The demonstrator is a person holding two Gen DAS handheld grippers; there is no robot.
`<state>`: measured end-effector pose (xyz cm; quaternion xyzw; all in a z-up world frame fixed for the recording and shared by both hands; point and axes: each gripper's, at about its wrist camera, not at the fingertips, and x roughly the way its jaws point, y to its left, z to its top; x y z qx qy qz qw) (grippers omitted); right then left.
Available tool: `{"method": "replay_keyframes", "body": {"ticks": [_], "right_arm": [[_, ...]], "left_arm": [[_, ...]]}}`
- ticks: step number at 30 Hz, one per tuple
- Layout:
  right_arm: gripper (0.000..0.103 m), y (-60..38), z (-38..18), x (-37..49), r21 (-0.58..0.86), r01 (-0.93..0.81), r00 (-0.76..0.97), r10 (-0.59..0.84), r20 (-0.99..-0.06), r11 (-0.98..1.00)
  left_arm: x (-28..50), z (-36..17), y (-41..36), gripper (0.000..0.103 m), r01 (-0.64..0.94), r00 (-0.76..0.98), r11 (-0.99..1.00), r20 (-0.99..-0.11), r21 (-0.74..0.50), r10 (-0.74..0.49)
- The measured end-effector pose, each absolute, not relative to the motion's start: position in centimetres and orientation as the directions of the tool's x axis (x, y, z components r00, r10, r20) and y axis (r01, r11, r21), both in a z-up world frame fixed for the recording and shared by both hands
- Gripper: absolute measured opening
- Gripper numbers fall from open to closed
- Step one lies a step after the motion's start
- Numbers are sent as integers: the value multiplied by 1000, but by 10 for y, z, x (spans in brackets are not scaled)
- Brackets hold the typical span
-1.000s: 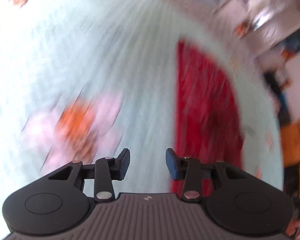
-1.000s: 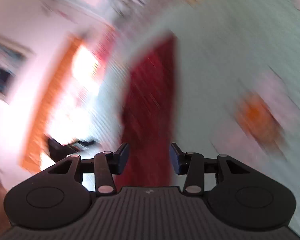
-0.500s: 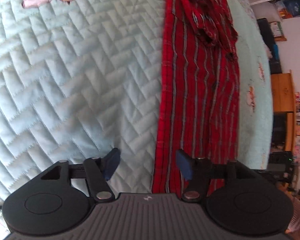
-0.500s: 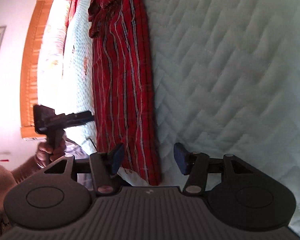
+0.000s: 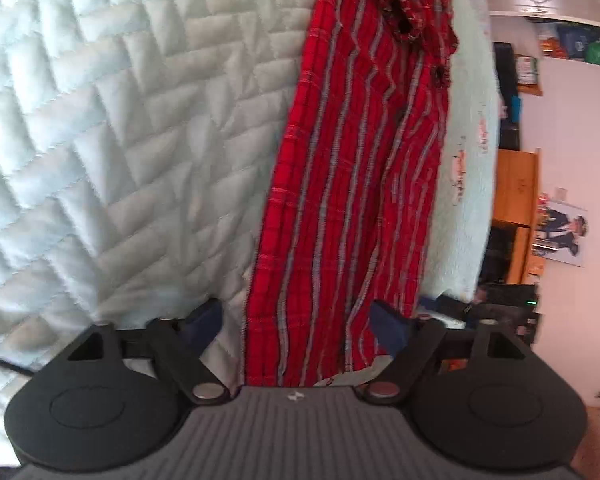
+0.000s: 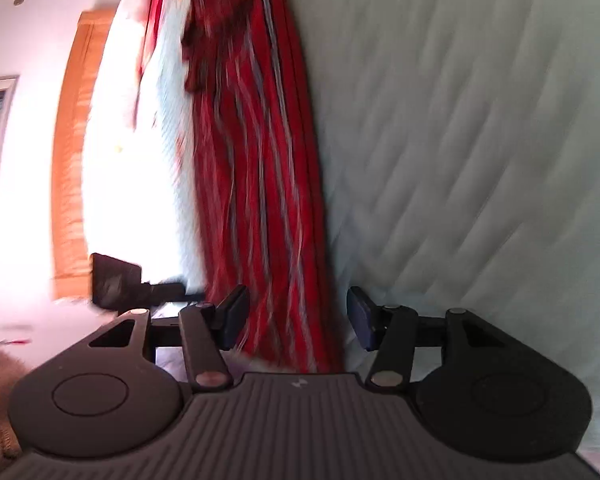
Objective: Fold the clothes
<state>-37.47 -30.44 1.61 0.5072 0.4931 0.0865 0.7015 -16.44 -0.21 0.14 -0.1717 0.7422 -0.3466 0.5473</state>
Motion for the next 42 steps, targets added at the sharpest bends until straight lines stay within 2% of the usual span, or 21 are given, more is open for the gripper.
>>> {"method": "replay_keyframes", "body": {"ticks": [1,5,7,8,9,12,14,18,19,20,21,23,29,31,33,35,37,38,39,40,42], "right_arm": [[56,-309,26,-372,782,375,526,581,-621,498],[53,-323,42,-335,861,279,665,562,-493,425],[34,-327,41,-307,891,214,701,572,-426,401],[18,-328,37,-290,903,187,706,587,-397,387],[10,-329,33,-272,915,159,710,601,-366,370],[10,-326,28,-222,946,89,725,632,-276,311],[10,-326,25,-202,951,76,725,638,-259,299],[10,-324,13,-176,951,94,710,650,-272,294],[10,-322,5,-170,942,127,689,656,-309,310],[4,-317,-9,-161,906,196,634,657,-408,374],[0,-314,-21,-155,873,239,585,655,-479,425],[0,-313,-26,-153,873,200,572,670,-473,445],[4,-303,5,-152,863,157,569,670,-477,480],[0,-300,-13,-150,821,206,519,652,-553,532],[0,-304,-15,-151,839,221,536,656,-531,497],[0,-296,3,-159,794,201,538,612,-579,574],[5,-300,13,-182,805,227,563,601,-567,548],[6,-304,18,-195,819,238,580,600,-551,522],[8,-308,22,-211,832,242,596,600,-533,499],[9,-312,26,-230,838,255,606,595,-528,483],[35,-320,30,-266,831,305,614,570,-545,466]], "left_arm": [[-160,10,-2,62,140,-331,700,-699,-701,-634],[-133,54,-7,60,193,-239,643,-671,-741,-702],[-111,70,-32,60,242,-194,582,-627,-776,-755],[-100,74,-50,60,278,-188,544,-600,-792,-777],[-91,75,-70,60,313,-189,505,-574,-804,-796],[-70,70,-130,60,375,-216,404,-502,-835,-837],[-60,56,-159,60,397,-214,378,-485,-836,-848],[-43,16,-189,56,417,-261,424,-553,-804,-791],[-42,4,-190,43,451,-263,457,-603,-767,-753],[-38,-9,-186,4,445,-252,504,-643,-741,-723],[-31,-23,-176,4,371,-268,514,-619,-773,-738],[-24,-33,-165,4,290,-295,496,-569,-819,-767],[-22,-28,-179,4,346,-313,499,-599,-795,-737],[-21,-28,-183,4,348,-308,508,-608,-788,-732],[-24,-21,-182,4,348,-293,524,-622,-777,-726],[-33,-7,-173,7,373,-253,544,-646,-752,-720],[-41,8,-149,16,349,-206,558,-642,-753,-738],[-44,15,-137,31,331,-183,563,-637,-757,-749],[-49,23,-123,37,317,-156,567,-632,-760,-759],[-55,31,-106,37,305,-126,585,-641,-752,-757],[-70,36,-72,41,258,-101,642,-681,-722,-725]]}}
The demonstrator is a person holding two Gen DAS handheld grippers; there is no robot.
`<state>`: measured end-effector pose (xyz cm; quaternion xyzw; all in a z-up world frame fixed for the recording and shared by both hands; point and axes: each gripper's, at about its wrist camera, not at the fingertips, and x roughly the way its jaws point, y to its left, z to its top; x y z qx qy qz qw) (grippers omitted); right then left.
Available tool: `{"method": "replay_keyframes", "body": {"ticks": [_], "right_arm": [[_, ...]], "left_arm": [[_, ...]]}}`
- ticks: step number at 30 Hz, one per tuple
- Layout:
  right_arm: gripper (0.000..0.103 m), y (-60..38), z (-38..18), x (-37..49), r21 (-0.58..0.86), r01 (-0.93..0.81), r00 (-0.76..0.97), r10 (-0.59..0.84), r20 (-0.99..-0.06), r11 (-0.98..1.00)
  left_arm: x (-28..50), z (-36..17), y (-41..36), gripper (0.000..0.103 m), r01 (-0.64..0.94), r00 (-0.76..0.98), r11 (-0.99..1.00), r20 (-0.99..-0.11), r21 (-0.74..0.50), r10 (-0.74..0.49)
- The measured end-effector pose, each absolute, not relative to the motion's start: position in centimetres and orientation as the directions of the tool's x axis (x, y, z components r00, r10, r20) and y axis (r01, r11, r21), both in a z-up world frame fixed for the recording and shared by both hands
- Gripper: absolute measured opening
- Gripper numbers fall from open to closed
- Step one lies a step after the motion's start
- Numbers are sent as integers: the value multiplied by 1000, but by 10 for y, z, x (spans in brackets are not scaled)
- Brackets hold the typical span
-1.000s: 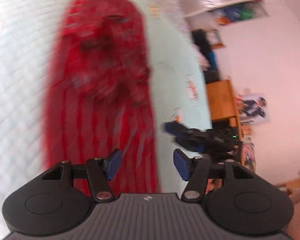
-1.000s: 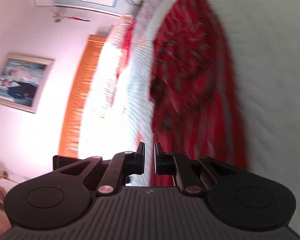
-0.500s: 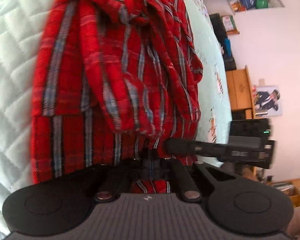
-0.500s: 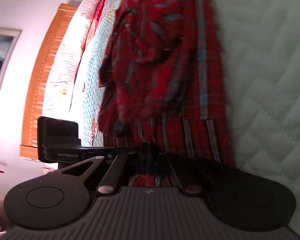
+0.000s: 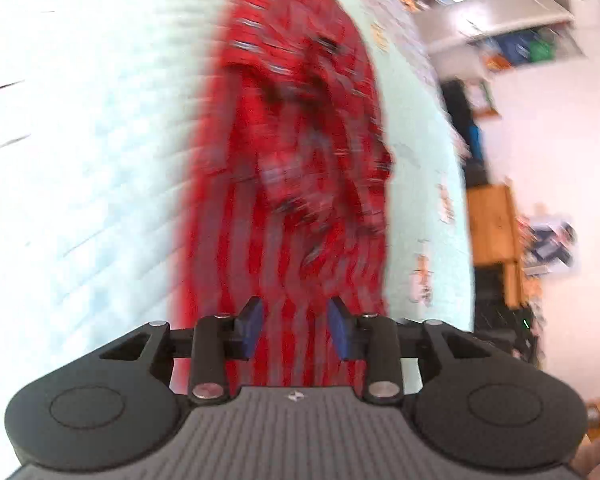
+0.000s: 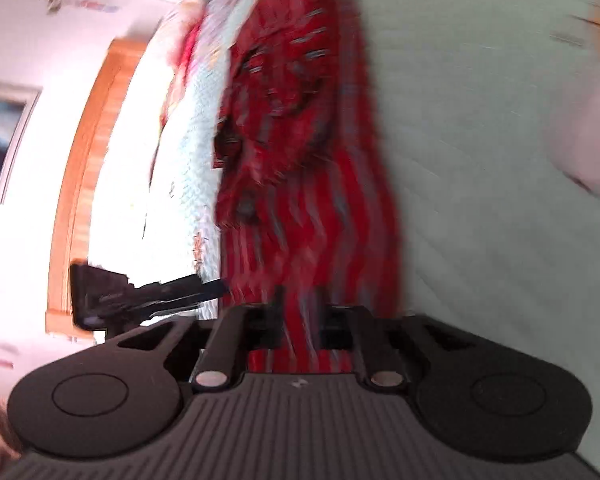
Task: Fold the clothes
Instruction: 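Grasp the shirt strip end with the left gripper and lift it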
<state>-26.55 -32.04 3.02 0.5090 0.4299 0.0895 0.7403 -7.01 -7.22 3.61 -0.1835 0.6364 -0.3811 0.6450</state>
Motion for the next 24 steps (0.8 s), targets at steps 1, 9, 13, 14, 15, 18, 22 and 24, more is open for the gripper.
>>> {"method": "replay_keyframes", "body": {"ticks": [1,9,13,14,15,18,22,24], "right_arm": [[38,-323,31,-283,827,329,614,563,-554,455],[56,-287,6,-368,821,436,456,695,-556,370],[56,-280,-3,-371,848,417,447,739,-504,327],[56,-280,-5,-371,855,413,451,745,-492,314],[56,-280,-6,-370,861,408,455,750,-479,302],[55,-282,-14,-367,877,401,463,767,-445,266],[42,-272,-13,-353,875,391,415,793,-445,286],[4,-271,-3,-348,876,377,387,808,-444,301]], "left_arm": [[-78,36,-59,41,230,-99,670,-702,-705,-705],[-137,-7,-8,57,24,-272,685,-664,-728,-696],[-153,-21,-18,58,-23,-358,653,-604,-757,-712],[-157,-25,-22,58,-25,-385,648,-591,-761,-709],[-162,-29,-25,58,-28,-409,644,-579,-765,-705],[-166,-42,-36,57,-64,-457,623,-532,-779,-713],[-161,-43,-47,12,-23,-493,626,-536,-780,-686],[-159,-37,-51,10,-30,-493,618,-526,-786,-693]]}}
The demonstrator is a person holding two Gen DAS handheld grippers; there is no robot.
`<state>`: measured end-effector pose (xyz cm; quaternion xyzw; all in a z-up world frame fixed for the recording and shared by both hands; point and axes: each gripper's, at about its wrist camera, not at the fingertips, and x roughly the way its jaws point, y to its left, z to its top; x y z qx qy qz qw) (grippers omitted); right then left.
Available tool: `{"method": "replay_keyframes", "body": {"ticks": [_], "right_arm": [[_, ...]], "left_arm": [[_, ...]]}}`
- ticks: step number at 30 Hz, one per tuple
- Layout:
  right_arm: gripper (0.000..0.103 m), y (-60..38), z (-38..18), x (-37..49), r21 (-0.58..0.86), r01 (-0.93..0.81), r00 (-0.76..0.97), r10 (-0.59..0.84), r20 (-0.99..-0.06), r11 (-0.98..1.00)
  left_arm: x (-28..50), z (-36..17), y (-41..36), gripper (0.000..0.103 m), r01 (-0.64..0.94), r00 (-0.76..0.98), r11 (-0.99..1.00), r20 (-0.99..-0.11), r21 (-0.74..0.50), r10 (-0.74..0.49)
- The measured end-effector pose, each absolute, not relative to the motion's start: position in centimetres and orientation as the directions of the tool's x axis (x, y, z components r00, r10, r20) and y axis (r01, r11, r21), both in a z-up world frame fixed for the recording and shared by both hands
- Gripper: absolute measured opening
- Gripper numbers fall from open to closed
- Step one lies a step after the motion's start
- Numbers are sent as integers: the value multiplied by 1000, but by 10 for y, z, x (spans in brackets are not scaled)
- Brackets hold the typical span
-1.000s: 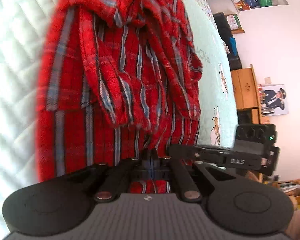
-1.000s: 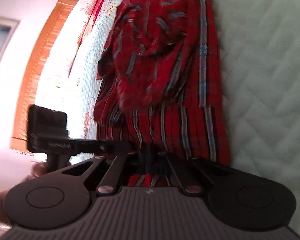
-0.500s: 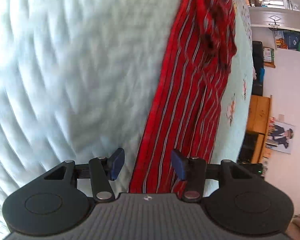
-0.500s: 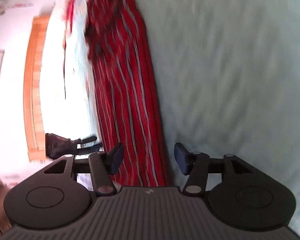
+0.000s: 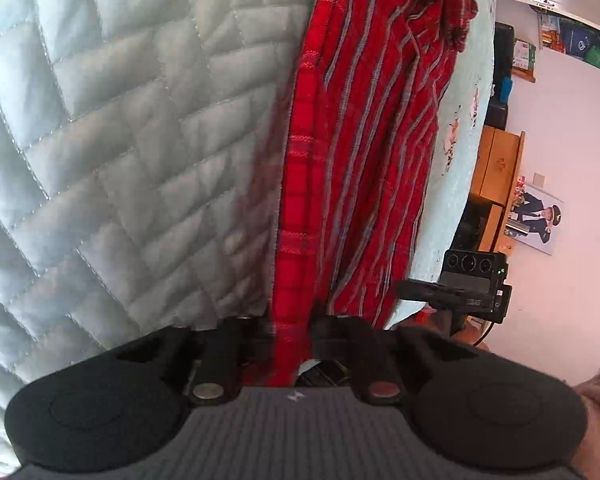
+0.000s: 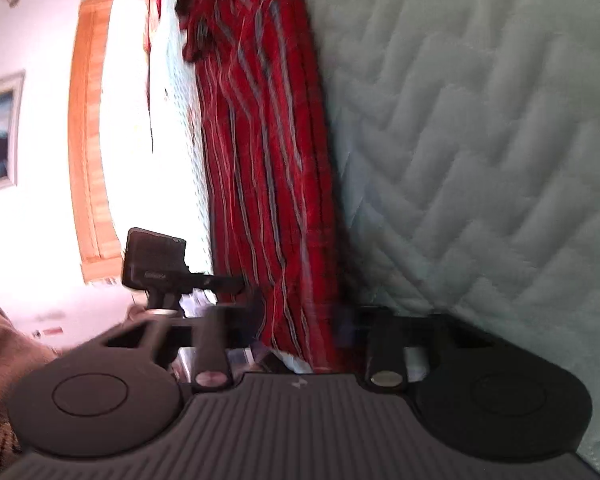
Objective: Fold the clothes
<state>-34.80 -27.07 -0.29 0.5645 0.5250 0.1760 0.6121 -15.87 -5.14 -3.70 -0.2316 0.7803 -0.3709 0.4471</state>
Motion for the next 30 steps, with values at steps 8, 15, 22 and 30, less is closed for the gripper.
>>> {"method": "replay_keyframes", "body": {"ticks": [8,15,22,30], "right_arm": [[4,-288,93,-293,956,192,420,862,-283,221],[4,-333,160,-187,988,-58,569,818,-88,146],[4,-416,105,-56,979,-190,729,679,85,81],[4,-458,-48,50,999,36,896,443,-17,-34]], "left_arm": [[-115,57,-67,6,-64,-338,414,-370,-908,-865],[-6,124,-119,6,41,-108,167,-170,-985,-979],[131,73,-212,7,129,1,166,-167,-978,-986],[215,2,-252,6,114,132,360,-345,-926,-929]]}}
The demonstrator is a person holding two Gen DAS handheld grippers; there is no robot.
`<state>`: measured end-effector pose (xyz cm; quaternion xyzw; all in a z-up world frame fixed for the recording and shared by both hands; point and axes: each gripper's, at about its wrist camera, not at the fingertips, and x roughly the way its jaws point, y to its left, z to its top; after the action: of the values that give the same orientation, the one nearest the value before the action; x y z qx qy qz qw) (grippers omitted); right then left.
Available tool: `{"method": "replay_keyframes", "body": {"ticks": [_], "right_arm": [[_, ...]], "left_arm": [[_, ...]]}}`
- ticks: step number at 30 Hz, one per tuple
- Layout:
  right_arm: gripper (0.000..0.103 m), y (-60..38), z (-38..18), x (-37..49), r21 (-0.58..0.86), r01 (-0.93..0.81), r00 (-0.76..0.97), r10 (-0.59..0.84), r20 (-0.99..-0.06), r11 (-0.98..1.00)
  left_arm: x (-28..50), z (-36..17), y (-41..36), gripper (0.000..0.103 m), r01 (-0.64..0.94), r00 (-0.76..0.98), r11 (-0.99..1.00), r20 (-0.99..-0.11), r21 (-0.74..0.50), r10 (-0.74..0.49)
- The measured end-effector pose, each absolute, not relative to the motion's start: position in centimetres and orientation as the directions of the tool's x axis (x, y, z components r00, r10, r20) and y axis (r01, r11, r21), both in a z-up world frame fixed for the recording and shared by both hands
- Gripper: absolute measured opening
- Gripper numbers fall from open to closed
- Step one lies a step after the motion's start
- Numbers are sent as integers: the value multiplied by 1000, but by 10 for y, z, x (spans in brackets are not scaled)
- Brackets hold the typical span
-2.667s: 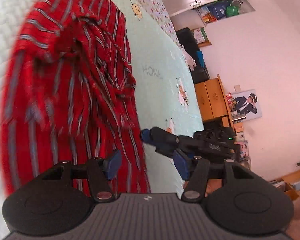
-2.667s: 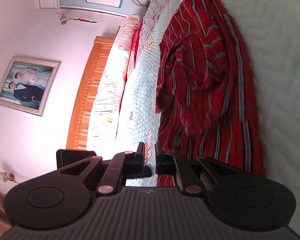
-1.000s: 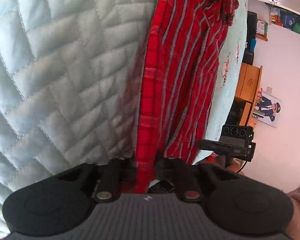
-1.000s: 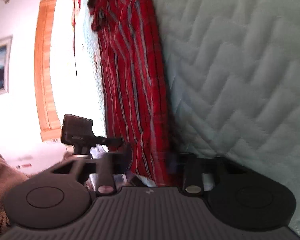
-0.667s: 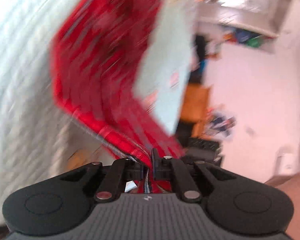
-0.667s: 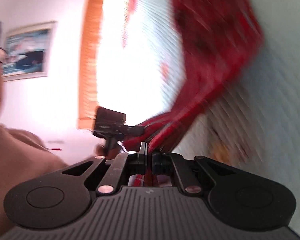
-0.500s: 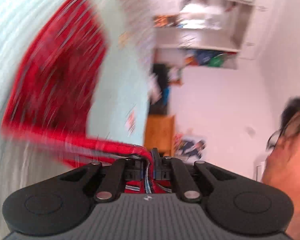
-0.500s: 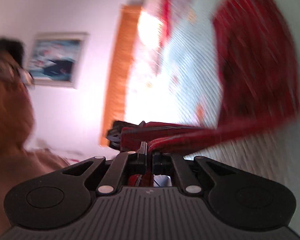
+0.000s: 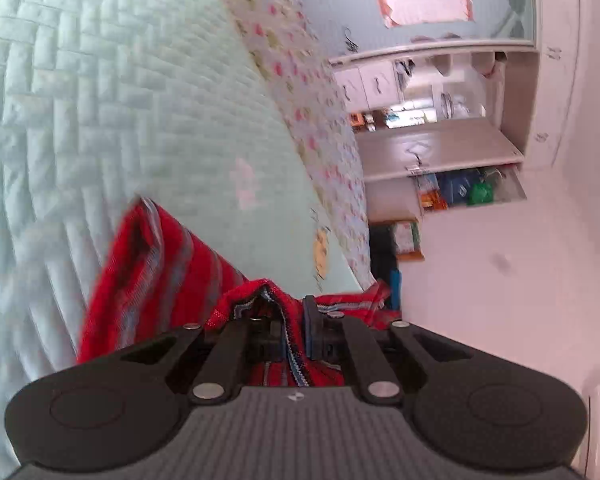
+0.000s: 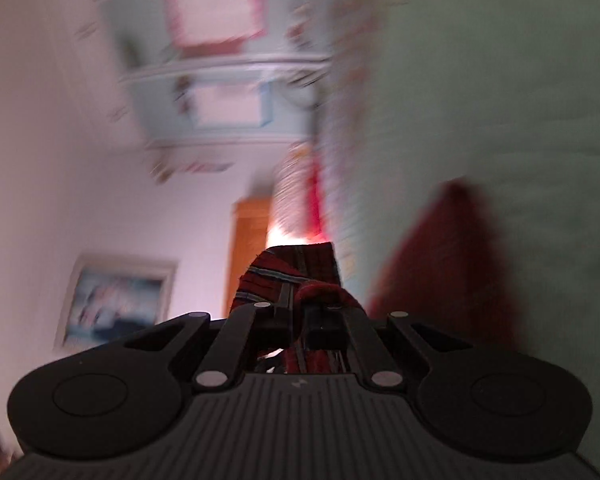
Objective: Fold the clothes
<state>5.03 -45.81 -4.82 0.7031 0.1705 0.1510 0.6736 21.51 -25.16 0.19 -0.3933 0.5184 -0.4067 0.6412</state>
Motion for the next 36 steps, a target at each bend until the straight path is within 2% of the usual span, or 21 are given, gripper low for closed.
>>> {"method": "replay_keyframes", "body": {"ticks": [2,5,7,10,12,13,14,16,18,22,27,30,33,36], "right_arm": [[4,-455,-72,56,991,110,903,424,-69,-73],[7,-450,-83,59,985,114,906,421,-50,-128],[18,-448,-84,61,979,120,908,417,-42,-162],[34,-444,-81,60,975,116,919,393,-34,-188],[56,-445,-75,53,974,79,931,365,5,-215],[62,-446,-72,49,971,57,937,349,28,-231],[69,-449,-72,45,967,26,943,328,61,-255],[70,-454,-66,39,963,-36,945,304,120,-268],[70,-457,-55,35,974,-57,937,324,127,-218],[71,-452,-23,9,1000,-27,927,375,30,-14],[72,-421,20,-56,917,66,883,405,-237,392],[71,-397,14,-90,903,79,827,478,-297,423],[71,-382,6,-106,911,95,806,506,-307,401],[70,-372,5,-114,914,62,809,515,-282,402]], "left_arm": [[218,0,-248,6,102,148,365,-349,-925,-925],[214,-1,-240,6,59,156,382,-370,-922,-916],[211,-2,-231,9,14,161,409,-402,-912,-901],[205,5,-216,29,-49,196,380,-382,-924,-903],[202,12,-207,65,-65,240,345,-350,-937,-906],[197,17,-201,71,-56,269,322,-325,-945,-906],[193,20,-195,72,-49,286,305,-306,-951,-908],[183,24,-185,72,-41,293,289,-288,-956,-912],[166,25,-170,72,-24,271,340,-334,-940,-903],[128,29,-137,72,8,246,442,-426,-897,-871],[88,34,-118,73,93,194,489,-466,-867,-863],[77,32,-118,73,150,159,482,-460,-863,-874],[69,24,-116,73,190,128,438,-421,-878,-898],[63,12,-122,71,177,61,432,-428,-885,-902]]}}
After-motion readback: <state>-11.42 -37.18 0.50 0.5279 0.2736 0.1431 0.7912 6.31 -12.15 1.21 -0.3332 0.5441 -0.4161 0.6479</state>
